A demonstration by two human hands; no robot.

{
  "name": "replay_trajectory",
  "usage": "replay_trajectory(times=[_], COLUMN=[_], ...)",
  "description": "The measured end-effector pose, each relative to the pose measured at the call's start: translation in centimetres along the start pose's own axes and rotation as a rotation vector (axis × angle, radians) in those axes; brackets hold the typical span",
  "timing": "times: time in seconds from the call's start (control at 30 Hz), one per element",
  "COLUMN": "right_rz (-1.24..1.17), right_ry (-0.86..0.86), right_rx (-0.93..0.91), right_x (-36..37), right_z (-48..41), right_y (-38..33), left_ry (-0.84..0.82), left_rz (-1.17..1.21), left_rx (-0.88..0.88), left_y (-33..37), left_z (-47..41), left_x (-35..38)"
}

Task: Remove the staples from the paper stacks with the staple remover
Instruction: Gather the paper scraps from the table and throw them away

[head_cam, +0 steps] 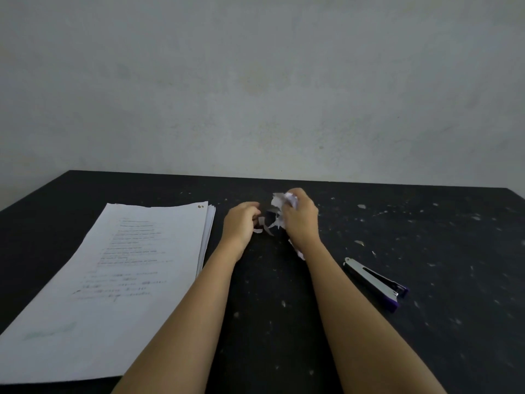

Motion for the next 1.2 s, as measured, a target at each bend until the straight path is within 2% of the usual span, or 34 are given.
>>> replay_trajectory(times=[0.07,0.23,0.33,0.4,0.47,0.6,0.73,0.8,0.87,0.97,1.03,1.1,1.2], right_rz=[-0.125,-0.167,-0.203,-0.249,-0.281,-0.263,-0.268,-0.281,-0.279,-0.239,-0.230,-0.247,-0.261], right_ry=[0.087,0.206,0.304,0.347,0.407,0.437,0.452,0.499,0.536,0.549,0.529,0.504,0.485], right_rx=[0.117,0.199,0.262,0.314,0.328,0.285,0.313,0.320,0.314,0.311,0.317,0.324,0.309], right_x=[-1.1,-3.0,-4.0,-4.3,-4.6,-4.8,-5.1,-5.4,-5.6,-5.7,-5.6,-5.5,-5.4], right_z=[-0.4,-0.9,-1.2,-1.1,-0.9,-1.3,-2.1,-2.2,-2.2,-2.0,-2.2,-2.3,-2.0], right_y=[0.7,1.7,2.0,2.5,2.7,2.2,2.2,2.6,2.8,2.9,3.1,3.3,3.3], left_ry=[0.002,-0.280,-0.349,-0.342,-0.306,-0.151,0.035,-0.015,-0.227,-0.407,-0.393,-0.311,-0.195], left_rz=[-0.226,-0.631,-0.933,-1.047,-0.960,-0.618,-0.531,-0.471,-0.524,-0.884,-0.968,-1.059,-1.018], left_rx=[0.108,0.239,0.302,0.368,0.404,0.445,0.478,0.495,0.464,0.502,0.502,0.618,0.637], left_y=[0.1,-0.9,-1.3,-1.4,-1.2,-0.1,0.5,1.0,0.7,-0.1,-0.4,-0.4,0.1], left_z=[0.4,1.9,1.7,1.6,1.6,1.8,1.7,1.6,1.4,1.2,1.0,1.1,1.4], left_x=[0.2,3.4,4.6,5.0,5.2,4.7,4.1,4.7,6.4,8.2,8.4,8.4,8.1])
Point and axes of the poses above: each hand's wrist, its own z-axis away from the middle knuckle, its own x-axis out of the palm, y = z × x, the point moved 6 cm from there along -z, towards the middle knuckle, and after that the axes turned 9 degrees about y, right-handed, at the moved point
